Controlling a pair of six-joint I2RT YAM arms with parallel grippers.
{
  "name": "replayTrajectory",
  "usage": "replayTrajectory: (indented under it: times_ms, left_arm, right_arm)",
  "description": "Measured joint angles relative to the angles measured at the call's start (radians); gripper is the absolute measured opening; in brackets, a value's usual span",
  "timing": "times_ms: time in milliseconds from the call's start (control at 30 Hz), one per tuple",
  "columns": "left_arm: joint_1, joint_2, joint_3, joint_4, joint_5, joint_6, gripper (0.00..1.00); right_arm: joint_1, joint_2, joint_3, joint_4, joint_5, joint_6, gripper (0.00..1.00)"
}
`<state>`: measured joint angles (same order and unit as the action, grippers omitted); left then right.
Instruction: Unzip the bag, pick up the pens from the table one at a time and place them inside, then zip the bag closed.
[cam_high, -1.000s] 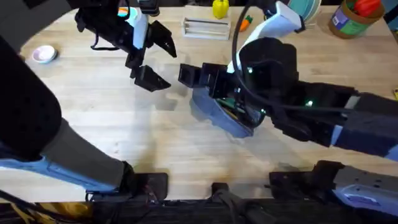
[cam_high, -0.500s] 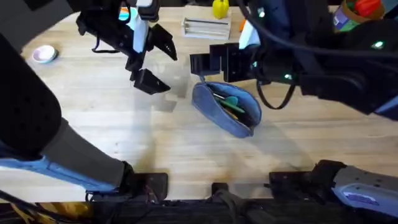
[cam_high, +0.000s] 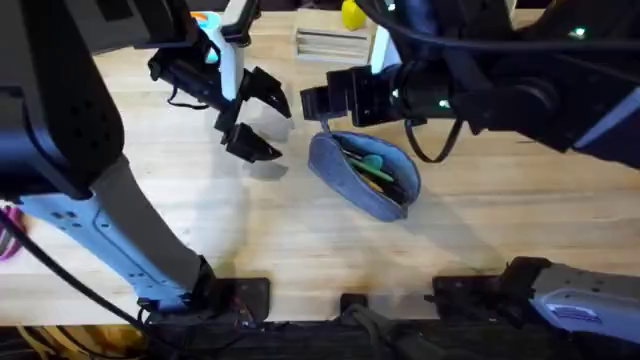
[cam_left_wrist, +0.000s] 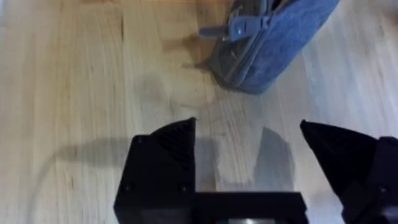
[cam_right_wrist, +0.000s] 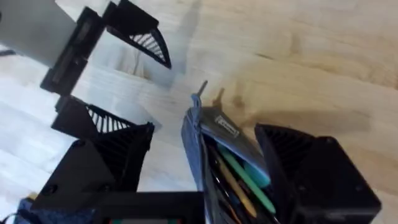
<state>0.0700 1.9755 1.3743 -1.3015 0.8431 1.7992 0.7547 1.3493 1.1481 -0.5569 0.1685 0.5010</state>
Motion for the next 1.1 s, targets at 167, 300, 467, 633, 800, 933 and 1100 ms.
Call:
replayTrajectory:
  times_ms: [167, 300, 467, 633, 800, 933, 1100]
  left_arm:
    - [0.0, 0.0, 0.0, 0.033, 0.073, 0.0, 0.993]
    - [0.0, 0.0, 0.0, 0.046, 0.101, 0.001, 0.994]
    - [0.0, 0.0, 0.0, 0.046, 0.109, 0.01, 0.994]
    - [0.0, 0.0, 0.0, 0.046, 0.112, 0.014, 0.994]
    - [0.0, 0.0, 0.0, 0.046, 0.113, 0.019, 0.993]
    - [0.0, 0.0, 0.0, 0.046, 0.114, 0.019, 0.993]
    - [0.0, 0.0, 0.0, 0.046, 0.115, 0.019, 0.993]
  right_arm:
    - [-0.003, 0.046, 0.0, 0.063, 0.0, -0.001, 0.997]
    - [-0.005, 0.124, 0.0, 0.092, -0.039, -0.004, 0.997]
    - [-0.005, 0.197, 0.0, 0.122, -0.12, -0.015, 0.997]
    - [-0.007, 0.231, 0.0, 0.136, -0.147, -0.027, 0.997]
    - [-0.026, 0.271, 0.0, 0.146, -0.16, -0.03, 0.986]
    - [-0.029, 0.279, 0.0, 0.177, -0.163, -0.03, 0.893]
    - [-0.029, 0.279, 0.0, 0.185, -0.164, -0.029, 0.765]
